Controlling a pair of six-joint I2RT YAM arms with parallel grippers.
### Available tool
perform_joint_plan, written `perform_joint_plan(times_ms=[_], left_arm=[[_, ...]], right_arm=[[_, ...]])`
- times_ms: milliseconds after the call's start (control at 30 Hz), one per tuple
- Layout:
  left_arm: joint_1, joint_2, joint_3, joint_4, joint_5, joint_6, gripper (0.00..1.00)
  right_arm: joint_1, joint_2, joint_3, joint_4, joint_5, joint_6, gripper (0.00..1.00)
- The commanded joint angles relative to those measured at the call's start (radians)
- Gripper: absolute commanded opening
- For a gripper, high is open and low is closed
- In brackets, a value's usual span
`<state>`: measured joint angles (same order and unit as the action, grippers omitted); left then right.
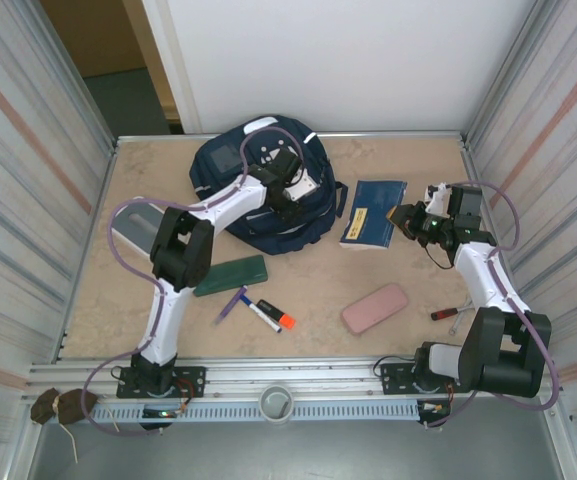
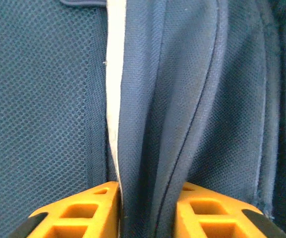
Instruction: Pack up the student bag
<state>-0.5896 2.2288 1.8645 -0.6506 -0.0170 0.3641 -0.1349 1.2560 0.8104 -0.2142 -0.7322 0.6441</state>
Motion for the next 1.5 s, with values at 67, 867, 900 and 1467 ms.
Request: perform_joint_plan(times_ms=[67, 867, 900, 1467], left_arm=[[0.036, -0.123, 0.008, 0.034, 0.147, -0.065, 0.15], [0.276, -0.229, 0.152, 0.135, 0.786, -0.343, 0.0], [0.279, -0.226, 0.16, 0.13, 0.793, -0.34, 0.0], [0.304, -0.173, 0.234, 0.108, 0.869, -0.352, 0.0]], right_arm=[[0.01, -0.017, 0.049, 0.01, -0.018, 0.051, 0.0], [0.4, 0.362, 0.317, 0.383, 0.136, 0.461, 0.0], [0.411, 0.397, 0.343, 0.386, 0.154, 0.462, 0.0], [0.552, 1.01, 0.916, 0.375, 0.422, 0.409, 0.22]])
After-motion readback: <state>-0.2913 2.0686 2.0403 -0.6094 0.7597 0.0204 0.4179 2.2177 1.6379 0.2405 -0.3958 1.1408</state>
